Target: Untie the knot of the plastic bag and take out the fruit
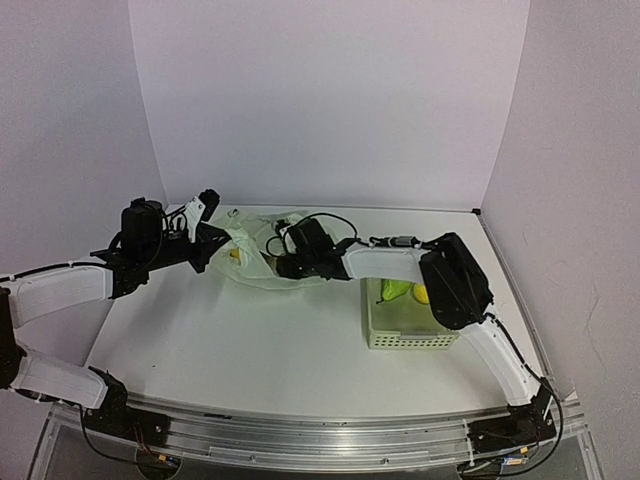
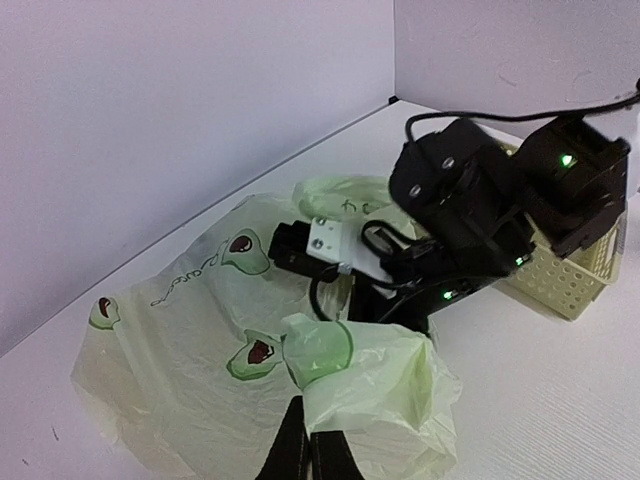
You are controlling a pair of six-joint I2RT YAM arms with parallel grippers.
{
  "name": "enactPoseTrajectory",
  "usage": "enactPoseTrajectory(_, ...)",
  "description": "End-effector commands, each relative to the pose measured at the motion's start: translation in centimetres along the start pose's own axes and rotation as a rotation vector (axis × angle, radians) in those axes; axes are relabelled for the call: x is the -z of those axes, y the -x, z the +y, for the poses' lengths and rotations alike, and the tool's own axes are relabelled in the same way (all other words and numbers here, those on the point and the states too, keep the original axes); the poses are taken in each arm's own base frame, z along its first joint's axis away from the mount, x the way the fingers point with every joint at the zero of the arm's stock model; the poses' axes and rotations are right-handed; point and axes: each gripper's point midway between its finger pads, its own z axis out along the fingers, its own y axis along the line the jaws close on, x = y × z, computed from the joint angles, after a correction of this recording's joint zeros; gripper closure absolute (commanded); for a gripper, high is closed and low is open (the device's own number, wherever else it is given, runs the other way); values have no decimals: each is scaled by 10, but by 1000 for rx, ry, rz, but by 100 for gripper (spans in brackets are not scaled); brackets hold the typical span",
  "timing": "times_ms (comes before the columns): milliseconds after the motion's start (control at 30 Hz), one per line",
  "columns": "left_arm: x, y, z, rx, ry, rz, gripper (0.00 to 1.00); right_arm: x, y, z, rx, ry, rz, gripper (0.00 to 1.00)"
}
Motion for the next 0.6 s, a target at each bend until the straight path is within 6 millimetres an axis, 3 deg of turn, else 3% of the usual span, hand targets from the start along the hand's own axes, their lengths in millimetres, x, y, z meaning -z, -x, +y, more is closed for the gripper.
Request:
enactPoseTrajectory(0, 0, 15, 11, -44, 43, -38, 100, 103, 105, 24, 8, 186, -247, 77)
enactPoseTrajectory(200, -2, 15, 11, -44, 39, -37, 100, 165, 95, 44, 21, 352, -230, 78)
enactPoseTrajectory(367, -2, 18, 11, -55, 33, -41, 100, 204, 84, 42, 4, 424, -215, 77)
enactPoseTrajectory(467, 0, 20, 10, -65, 28, -47, 100, 223, 85, 10, -36, 340, -234, 75)
enactPoseTrajectory(567, 3, 24, 7, -81, 19, -59, 100, 225, 66, -63, -146, 74, -189, 75)
